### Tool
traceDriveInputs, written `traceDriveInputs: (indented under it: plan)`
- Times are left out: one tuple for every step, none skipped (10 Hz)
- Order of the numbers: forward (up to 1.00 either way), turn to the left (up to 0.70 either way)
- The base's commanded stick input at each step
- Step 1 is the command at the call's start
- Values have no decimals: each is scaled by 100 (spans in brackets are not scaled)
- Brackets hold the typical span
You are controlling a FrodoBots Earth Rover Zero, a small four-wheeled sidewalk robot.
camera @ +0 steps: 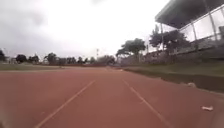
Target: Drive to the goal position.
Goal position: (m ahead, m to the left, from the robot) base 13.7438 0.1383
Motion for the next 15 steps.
traceDriveInputs:
  plan:
    - [70,0]
    - [70,-28]
    - [70,-9]
    - [70,0]
    - [70,0]
    - [70,0]
    - [70,0]
    - [70,0]
    - [70,-9]
    - [70,-28]
    - [70,-35]
    - [70,-35]
    - [70,0]
    - [70,0]
    - [70,0]
